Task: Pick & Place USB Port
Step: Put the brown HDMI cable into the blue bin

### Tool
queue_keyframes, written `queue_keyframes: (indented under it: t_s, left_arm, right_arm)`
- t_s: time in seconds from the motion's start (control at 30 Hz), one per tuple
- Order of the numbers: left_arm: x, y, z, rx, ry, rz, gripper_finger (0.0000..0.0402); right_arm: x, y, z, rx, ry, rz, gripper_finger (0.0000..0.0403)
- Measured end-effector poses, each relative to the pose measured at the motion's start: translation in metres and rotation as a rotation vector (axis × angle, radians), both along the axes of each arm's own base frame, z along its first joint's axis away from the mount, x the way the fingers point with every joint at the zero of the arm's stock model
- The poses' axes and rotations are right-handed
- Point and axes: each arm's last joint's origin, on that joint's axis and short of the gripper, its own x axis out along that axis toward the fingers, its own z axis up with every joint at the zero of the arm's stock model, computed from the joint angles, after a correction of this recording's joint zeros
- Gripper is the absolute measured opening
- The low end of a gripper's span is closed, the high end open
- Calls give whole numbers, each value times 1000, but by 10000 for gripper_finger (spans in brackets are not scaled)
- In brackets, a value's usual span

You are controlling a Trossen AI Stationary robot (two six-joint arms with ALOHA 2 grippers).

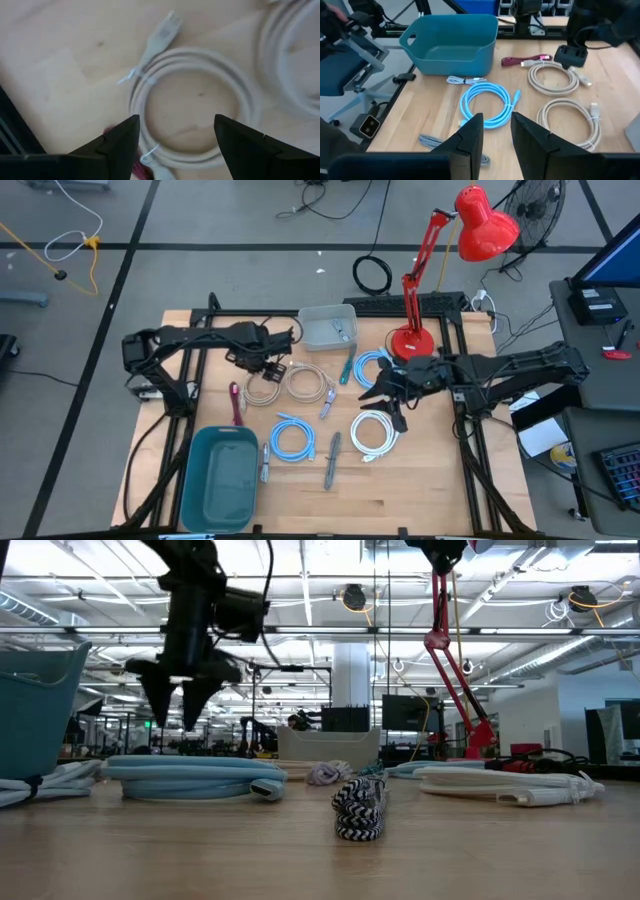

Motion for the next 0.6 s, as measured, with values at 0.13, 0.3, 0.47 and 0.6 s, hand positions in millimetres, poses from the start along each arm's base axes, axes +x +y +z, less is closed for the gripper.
queue_keyframes:
  t_s: [0.13, 0.3, 0.47, 0.6]
  left_arm:
    - [-19, -5, -20, -21, 61, 15, 262]
    - [-41, -9, -38, -21, -59, 80, 262]
    - [-56, -14, -42, 8, -143, 107, 262]
    - [-63, -15, -44, 30, -133, 101, 262]
  right_arm:
    - [0, 1, -1, 7, -2, 1, 91]
    - [2, 1, 2, 16, -39, -5, 91]
    - [2, 1, 4, 17, -54, -7, 91]
    - [3, 0, 5, 10, -73, -29, 91]
